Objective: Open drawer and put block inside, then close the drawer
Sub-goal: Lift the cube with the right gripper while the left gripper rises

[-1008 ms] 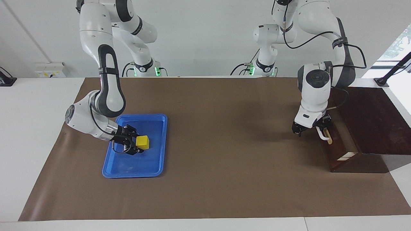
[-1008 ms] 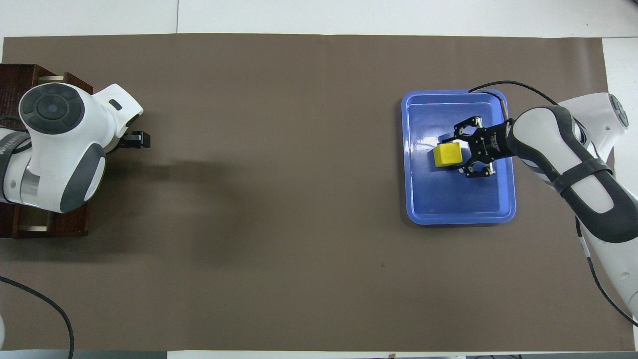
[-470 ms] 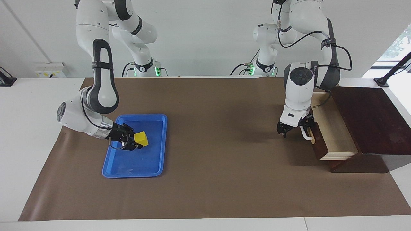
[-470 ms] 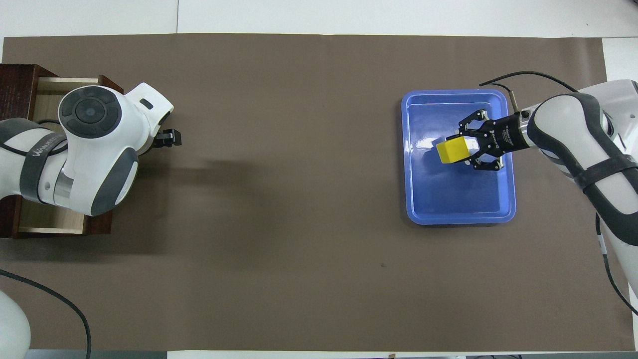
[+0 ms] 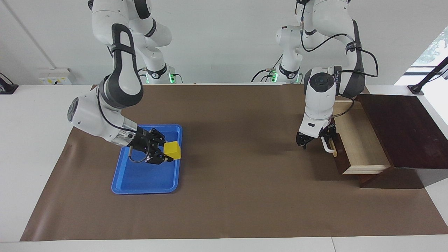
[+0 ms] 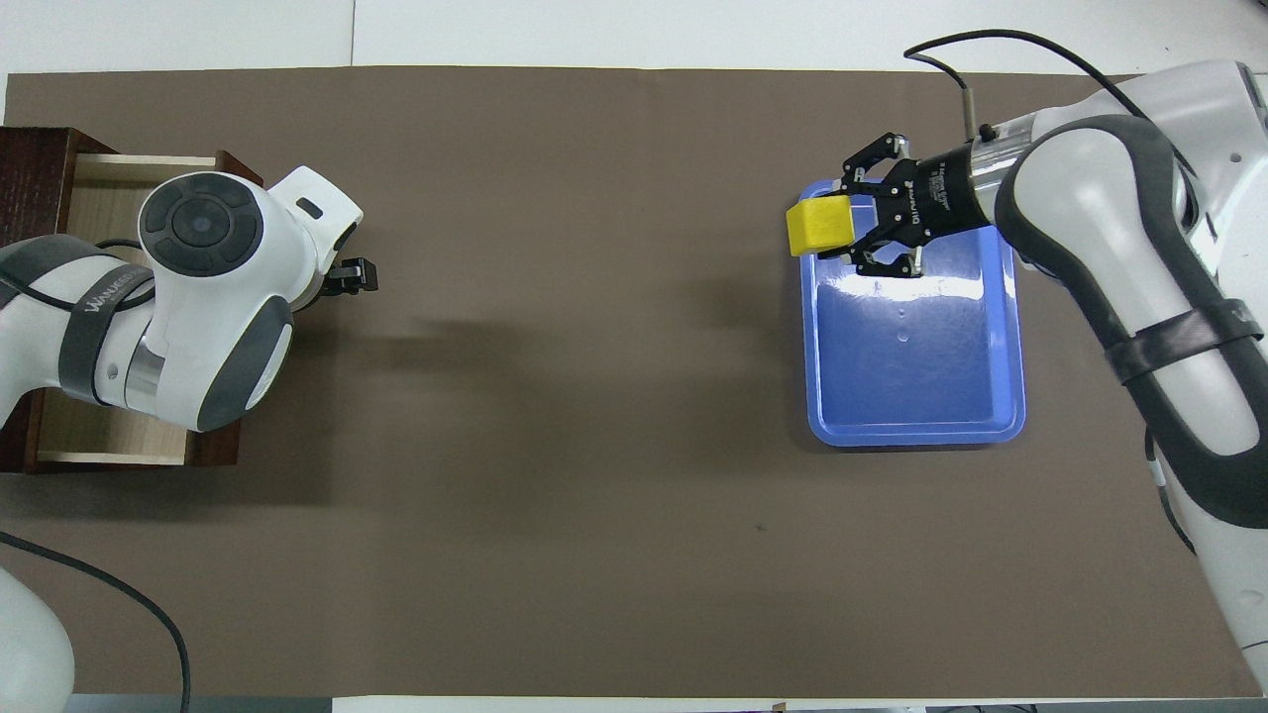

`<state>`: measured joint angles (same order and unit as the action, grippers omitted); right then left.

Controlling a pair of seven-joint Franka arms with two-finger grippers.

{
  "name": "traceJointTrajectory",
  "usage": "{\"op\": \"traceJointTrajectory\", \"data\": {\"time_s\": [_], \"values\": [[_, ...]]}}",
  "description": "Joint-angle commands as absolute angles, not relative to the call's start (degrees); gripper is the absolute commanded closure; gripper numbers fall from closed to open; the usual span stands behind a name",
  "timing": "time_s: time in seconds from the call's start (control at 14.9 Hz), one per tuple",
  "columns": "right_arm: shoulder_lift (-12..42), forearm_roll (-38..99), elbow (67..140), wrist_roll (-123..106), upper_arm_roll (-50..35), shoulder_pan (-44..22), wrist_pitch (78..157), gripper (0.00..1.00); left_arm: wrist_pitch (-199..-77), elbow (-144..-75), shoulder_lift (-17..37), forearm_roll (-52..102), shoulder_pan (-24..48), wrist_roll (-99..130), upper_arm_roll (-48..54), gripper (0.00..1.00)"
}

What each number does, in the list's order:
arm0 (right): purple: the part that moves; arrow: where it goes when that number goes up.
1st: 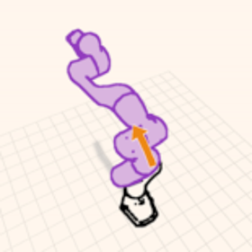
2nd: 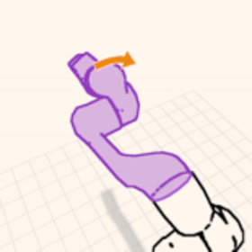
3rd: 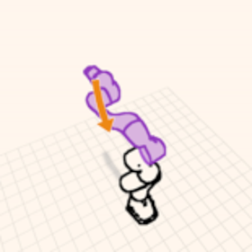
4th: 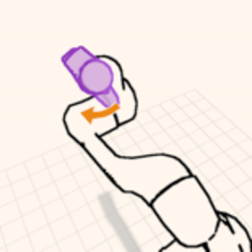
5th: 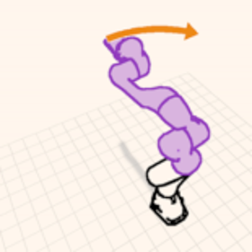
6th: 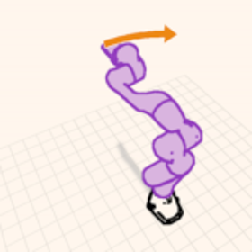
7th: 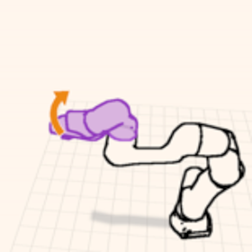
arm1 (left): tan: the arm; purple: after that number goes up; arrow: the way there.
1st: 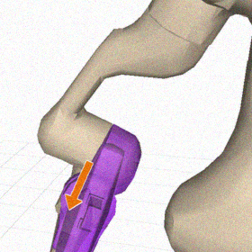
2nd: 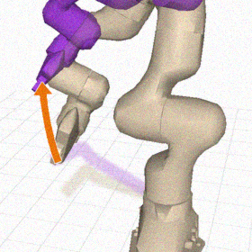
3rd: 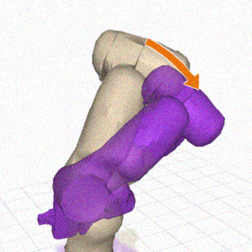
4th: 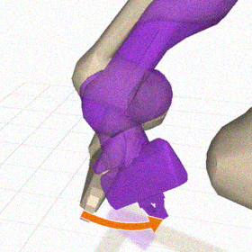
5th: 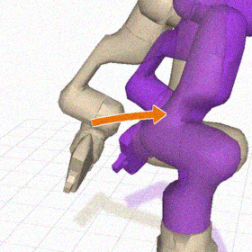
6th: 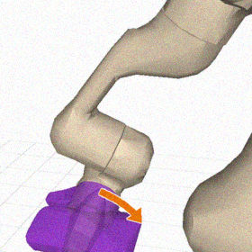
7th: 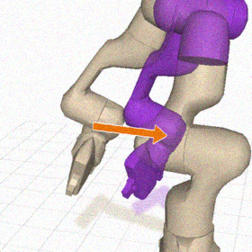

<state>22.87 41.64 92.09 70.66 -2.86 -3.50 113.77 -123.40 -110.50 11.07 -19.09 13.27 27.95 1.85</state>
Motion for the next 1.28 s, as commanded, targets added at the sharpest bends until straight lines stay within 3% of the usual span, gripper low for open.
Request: {"op": "traceJointTrajectory", "data": {"time_s": [0.0,0.4,0.6,1.21], "values": [[24.5,42.7,90.1,76.3,-2.8,-8.2,117.1,1.0,-119.0,-107.3,11.7,-17.6,14.9,29.0,1.4,0.0],[25.5,41.8,87.8,86.6,-2.5,-14.2,119.0,1.0,-102.6,-93.5,13.7,-12.6,15.0,30.5,1.2,0.0],[25.7,41.6,88.0,87.9,-2.1,-15.9,119.5,1.0,-96.9,-86.0,15.0,-9.0,15.3,44.2,1.4,0.0],[25.8,36.3,88.2,90.7,-2.1,-17.0,119.5,1.0,-97.2,-81.2,16.0,-0.8,18.1,95.2,1.3,0.0]]}}
